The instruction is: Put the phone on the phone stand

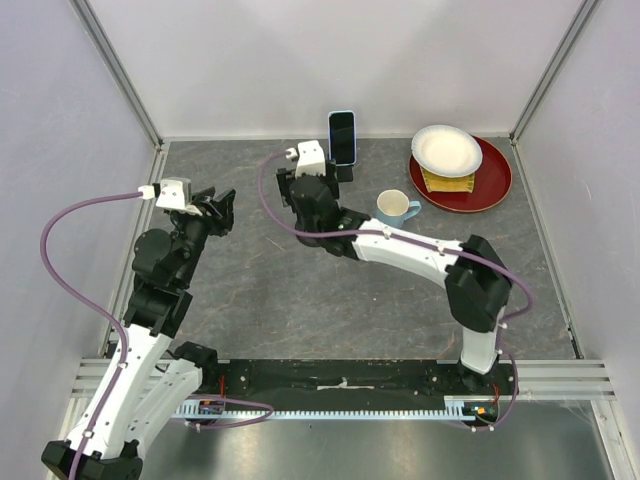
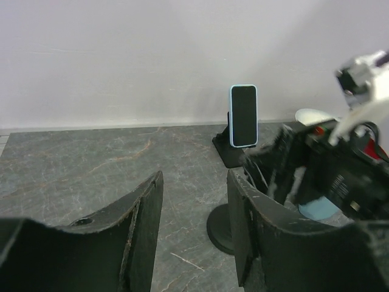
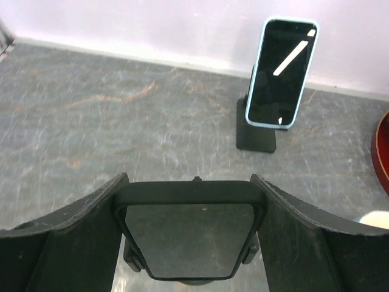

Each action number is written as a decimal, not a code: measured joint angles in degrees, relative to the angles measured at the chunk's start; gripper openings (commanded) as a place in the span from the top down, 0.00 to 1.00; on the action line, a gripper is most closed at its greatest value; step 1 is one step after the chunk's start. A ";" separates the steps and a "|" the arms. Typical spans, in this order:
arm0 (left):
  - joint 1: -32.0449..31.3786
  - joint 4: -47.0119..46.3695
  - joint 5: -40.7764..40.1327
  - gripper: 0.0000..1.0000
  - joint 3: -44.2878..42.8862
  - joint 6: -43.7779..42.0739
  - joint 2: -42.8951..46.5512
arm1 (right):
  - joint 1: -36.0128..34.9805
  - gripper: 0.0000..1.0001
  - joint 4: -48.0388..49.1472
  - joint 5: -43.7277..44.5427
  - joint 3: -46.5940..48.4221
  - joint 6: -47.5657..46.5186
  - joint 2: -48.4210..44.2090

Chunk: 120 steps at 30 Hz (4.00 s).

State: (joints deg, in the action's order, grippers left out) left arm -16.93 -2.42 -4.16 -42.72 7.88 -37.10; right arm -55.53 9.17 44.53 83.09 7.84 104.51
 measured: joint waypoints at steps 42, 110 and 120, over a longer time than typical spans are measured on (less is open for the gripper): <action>8.26 0.20 11.47 0.37 -0.52 6.95 -7.65 | 14.86 1.00 0.26 -6.62 56.76 -1.68 41.68; 10.43 0.04 18.40 0.40 -0.52 10.88 -11.39 | 13.62 0.02 -25.59 -23.82 51.25 -13.51 23.76; 10.47 -1.44 22.60 0.37 -0.52 13.07 -12.17 | 13.51 0.02 -45.62 -24.24 34.25 -7.28 -1.33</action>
State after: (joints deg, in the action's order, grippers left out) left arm -6.46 -3.86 18.44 -43.24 20.95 -49.28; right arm -42.02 -36.45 20.29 117.34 0.56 103.18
